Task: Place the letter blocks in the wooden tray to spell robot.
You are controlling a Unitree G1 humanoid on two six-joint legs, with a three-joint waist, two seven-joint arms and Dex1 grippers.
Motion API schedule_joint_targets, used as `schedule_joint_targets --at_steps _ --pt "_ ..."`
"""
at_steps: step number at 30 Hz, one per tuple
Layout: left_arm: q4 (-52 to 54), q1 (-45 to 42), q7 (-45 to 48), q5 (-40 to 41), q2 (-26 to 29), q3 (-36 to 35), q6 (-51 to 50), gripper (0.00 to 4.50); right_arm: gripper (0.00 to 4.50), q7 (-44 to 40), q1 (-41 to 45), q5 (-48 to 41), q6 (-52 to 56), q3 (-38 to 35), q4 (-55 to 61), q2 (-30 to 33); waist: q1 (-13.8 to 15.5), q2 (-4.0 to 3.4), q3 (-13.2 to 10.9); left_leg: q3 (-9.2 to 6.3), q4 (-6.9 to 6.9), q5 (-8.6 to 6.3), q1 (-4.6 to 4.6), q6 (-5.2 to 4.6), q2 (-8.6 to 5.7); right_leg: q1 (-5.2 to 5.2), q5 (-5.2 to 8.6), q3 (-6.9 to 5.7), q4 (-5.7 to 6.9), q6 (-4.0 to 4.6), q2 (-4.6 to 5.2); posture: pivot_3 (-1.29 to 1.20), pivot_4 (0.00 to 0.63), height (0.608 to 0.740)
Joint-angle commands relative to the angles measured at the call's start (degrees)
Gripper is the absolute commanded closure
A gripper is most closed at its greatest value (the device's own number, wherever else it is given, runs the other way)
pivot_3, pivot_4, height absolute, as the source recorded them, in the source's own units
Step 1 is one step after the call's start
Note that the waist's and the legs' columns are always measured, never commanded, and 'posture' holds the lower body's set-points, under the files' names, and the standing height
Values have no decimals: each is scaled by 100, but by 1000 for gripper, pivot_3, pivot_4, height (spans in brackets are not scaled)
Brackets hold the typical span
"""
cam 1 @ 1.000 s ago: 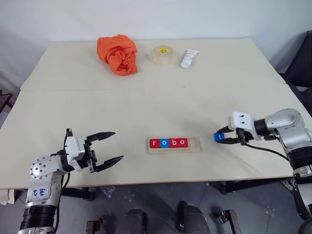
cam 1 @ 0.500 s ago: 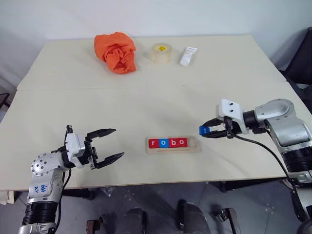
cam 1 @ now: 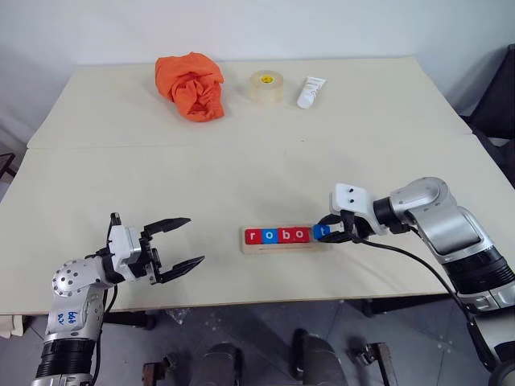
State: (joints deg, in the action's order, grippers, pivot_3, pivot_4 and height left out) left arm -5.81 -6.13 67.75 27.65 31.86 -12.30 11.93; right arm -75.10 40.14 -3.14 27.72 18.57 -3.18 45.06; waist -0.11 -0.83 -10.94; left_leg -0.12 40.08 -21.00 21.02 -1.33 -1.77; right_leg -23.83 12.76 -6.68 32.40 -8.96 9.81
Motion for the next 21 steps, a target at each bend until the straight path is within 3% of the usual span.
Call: schedule_joint_targets --at_steps 1,21 --pt "223 67 -75 76 5 -73 78 0 3030 -35 80 6 -63 27 0 -53 0 0 0 0 0 0 0 0 0 0 0 0 0 0 0 0 150 740" --pt "195 2 -172 44 -40 0 95 0 3030 -78 -100 94 -161 195 35 -48 -1 1 1 2 0 0 -2 0 0 0 0 3 2 0 -2 0 150 740"
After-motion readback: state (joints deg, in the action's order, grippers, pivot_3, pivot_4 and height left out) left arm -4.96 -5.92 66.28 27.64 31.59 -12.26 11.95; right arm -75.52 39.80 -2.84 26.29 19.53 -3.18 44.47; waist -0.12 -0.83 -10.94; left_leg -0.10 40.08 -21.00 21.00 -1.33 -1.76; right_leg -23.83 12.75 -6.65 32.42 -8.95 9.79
